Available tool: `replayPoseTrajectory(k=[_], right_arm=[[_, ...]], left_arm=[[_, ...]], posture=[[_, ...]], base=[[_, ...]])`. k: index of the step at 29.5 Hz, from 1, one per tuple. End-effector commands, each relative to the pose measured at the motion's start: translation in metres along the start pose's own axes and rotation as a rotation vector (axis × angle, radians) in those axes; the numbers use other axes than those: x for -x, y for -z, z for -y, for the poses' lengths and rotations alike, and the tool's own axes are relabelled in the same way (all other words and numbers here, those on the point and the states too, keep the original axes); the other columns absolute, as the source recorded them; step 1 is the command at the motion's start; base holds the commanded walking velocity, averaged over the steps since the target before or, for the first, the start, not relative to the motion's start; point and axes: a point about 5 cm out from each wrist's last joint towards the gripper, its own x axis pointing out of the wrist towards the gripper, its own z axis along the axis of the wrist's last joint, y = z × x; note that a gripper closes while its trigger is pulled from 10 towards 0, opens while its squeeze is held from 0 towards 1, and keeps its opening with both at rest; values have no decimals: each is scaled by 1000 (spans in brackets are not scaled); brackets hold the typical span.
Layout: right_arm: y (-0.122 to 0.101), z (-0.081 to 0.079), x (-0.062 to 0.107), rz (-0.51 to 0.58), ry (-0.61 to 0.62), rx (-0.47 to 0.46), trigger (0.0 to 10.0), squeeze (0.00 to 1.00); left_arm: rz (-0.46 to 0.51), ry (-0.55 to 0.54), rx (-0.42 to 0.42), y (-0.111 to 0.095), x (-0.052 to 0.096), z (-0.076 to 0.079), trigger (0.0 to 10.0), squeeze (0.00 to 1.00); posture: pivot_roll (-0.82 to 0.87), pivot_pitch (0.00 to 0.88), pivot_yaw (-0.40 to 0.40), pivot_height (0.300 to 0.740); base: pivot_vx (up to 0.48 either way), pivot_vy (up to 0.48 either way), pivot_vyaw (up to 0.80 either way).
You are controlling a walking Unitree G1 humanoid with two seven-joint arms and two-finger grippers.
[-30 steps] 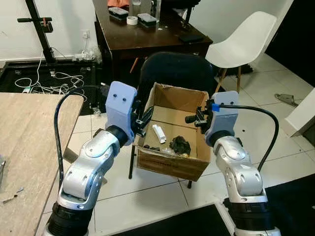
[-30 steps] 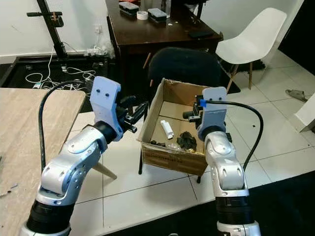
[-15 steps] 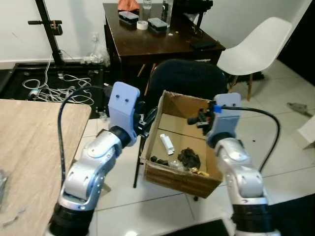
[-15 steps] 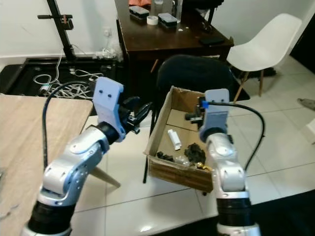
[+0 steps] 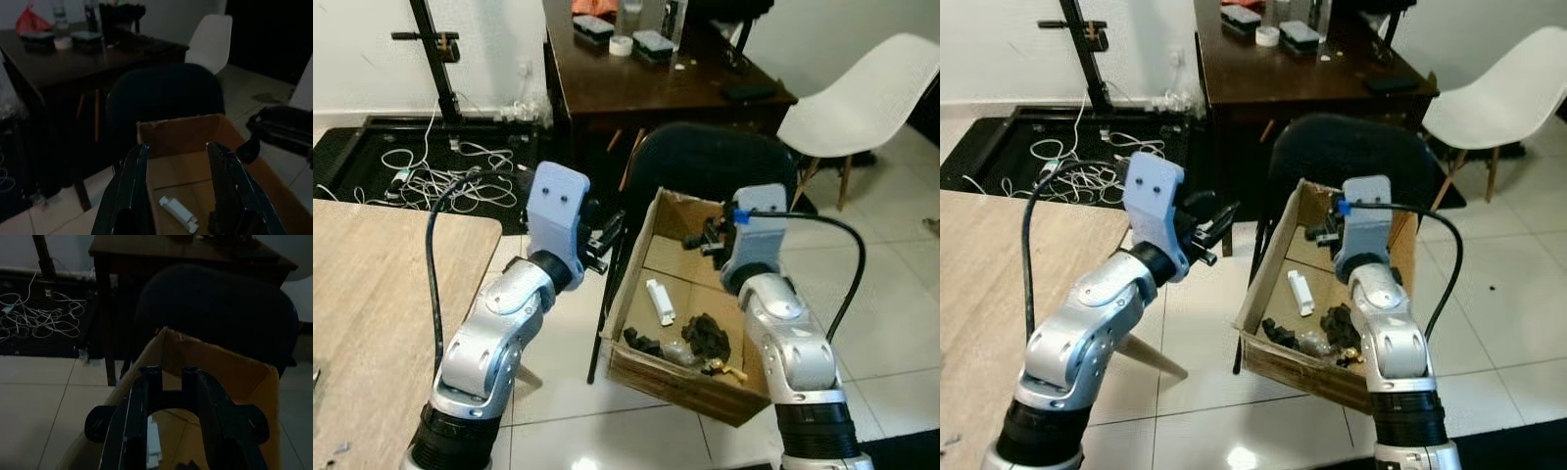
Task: Picking trash to rubbish bin
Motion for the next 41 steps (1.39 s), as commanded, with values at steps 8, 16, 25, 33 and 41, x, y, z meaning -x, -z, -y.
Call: replayPoseTrajectory(k=[8,16,25,33,41], right_arm=[[17,29,-13,-15,19,33,10000,0],[29,47,-26,-38,65,2,10000,0],[38,55,-38,-48,27,-7,10000,0],[32,55,-44,-13,-1,4,10000,0],[30,59,-47,11,-25,-16,10000,1000]], left_arm=[[-54,28,-128,10,-4,-5,10000,0],[-83,64,-162,13,-12,-17,10000,0],[-81,122,-170,15,-24,-15,10000,0],[-91,133,-147,20,-22,-10,10000,0],[-86,125,-134,22,-19,-8,10000,0]], posture=[[101,124,-32,740],[134,196,46,740],[129,301,81,740],[114,323,68,740],[109,324,49,740]], base=[[0,0,0],[0,0,0],[0,0,0],[0,0,0],[0,0,0]])
